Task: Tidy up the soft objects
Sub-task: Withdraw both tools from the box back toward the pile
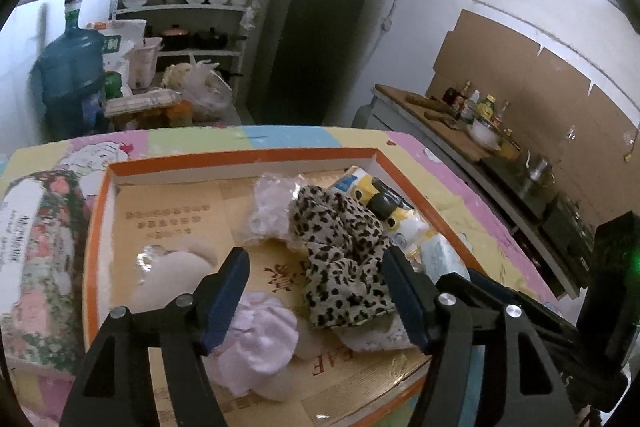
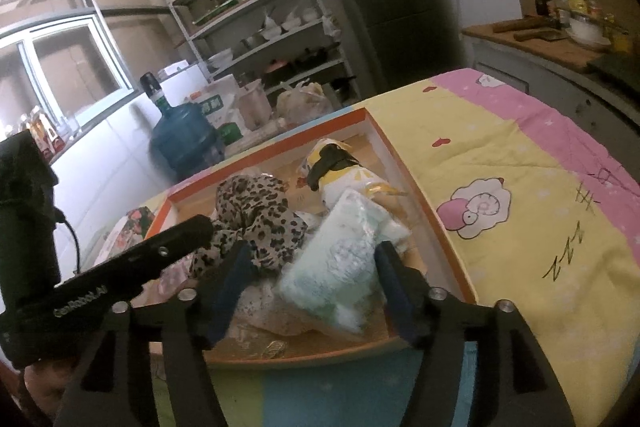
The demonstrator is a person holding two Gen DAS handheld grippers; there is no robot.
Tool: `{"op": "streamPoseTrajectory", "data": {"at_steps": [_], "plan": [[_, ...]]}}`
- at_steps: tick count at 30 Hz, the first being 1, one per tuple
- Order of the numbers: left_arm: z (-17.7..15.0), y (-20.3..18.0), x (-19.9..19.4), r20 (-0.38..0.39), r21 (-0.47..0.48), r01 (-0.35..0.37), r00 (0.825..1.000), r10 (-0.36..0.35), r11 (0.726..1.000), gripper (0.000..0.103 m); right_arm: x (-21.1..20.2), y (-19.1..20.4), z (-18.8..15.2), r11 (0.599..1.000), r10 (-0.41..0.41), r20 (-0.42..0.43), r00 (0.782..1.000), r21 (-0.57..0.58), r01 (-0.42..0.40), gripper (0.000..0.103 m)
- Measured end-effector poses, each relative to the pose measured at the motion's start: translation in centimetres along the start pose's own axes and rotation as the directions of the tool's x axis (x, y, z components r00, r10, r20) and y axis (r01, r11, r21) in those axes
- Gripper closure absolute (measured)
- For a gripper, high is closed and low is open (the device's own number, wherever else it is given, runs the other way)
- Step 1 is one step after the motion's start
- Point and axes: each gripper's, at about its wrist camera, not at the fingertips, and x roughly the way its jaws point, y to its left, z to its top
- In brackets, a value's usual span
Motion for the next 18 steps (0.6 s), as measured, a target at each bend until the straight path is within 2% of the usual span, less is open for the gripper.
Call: {"op": "streamPoseTrajectory", "data": {"at_steps": [11, 18], "plan": [[-0.2, 0.9, -3.1, 0.04, 0.006, -0.039, 0.998, 0.039, 0.999, 0.034, -1.4, 1.1, -0.1, 1.0, -0.002, 0.037, 0.999, 0.0, 0.002, 0.033], [-0.4, 1.6, -5.0, 0.066, 0.004, -0.043, 0.997, 0.043, 0.999, 0.034, -2.8, 2.2, -0.1, 0.999, -0.036, 0.069, 0.997, -0.015, 0.037, 0.033]]}}
